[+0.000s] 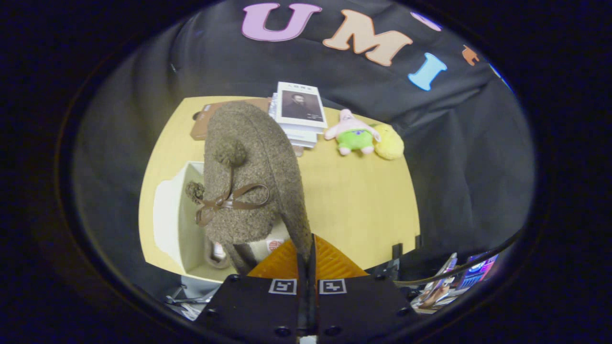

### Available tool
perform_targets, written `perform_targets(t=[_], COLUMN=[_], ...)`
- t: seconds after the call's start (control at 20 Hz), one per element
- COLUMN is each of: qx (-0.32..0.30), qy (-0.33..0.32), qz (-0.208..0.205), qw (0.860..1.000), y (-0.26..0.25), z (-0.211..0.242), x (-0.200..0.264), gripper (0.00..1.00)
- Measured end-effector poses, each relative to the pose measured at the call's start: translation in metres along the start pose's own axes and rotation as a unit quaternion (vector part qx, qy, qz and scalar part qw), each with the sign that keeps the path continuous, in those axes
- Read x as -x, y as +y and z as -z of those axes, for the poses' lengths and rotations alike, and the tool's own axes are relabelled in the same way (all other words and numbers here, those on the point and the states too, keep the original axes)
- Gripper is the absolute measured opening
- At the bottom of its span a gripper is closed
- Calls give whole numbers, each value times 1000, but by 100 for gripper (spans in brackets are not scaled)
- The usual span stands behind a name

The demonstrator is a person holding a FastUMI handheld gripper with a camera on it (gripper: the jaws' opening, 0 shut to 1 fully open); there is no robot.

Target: Open the storage box then place both shoes into the box .Put the left shoe in first, then the right shoe, with the right side of both shoes facing outward in a uniform manner.

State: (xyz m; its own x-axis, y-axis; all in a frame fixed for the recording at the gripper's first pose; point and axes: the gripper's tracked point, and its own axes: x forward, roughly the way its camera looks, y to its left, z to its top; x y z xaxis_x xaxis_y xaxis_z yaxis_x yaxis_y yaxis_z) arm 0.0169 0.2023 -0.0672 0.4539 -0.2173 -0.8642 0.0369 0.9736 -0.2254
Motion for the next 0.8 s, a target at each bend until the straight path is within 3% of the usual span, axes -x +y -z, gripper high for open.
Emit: perform_targets(t=[0.35, 0.8], qx=[18, -3], qy=[42, 141], qz=[-26, -14], qw=[999, 990], y=[72, 81], z=[22, 76], x=[-25, -95], gripper=[3, 3])
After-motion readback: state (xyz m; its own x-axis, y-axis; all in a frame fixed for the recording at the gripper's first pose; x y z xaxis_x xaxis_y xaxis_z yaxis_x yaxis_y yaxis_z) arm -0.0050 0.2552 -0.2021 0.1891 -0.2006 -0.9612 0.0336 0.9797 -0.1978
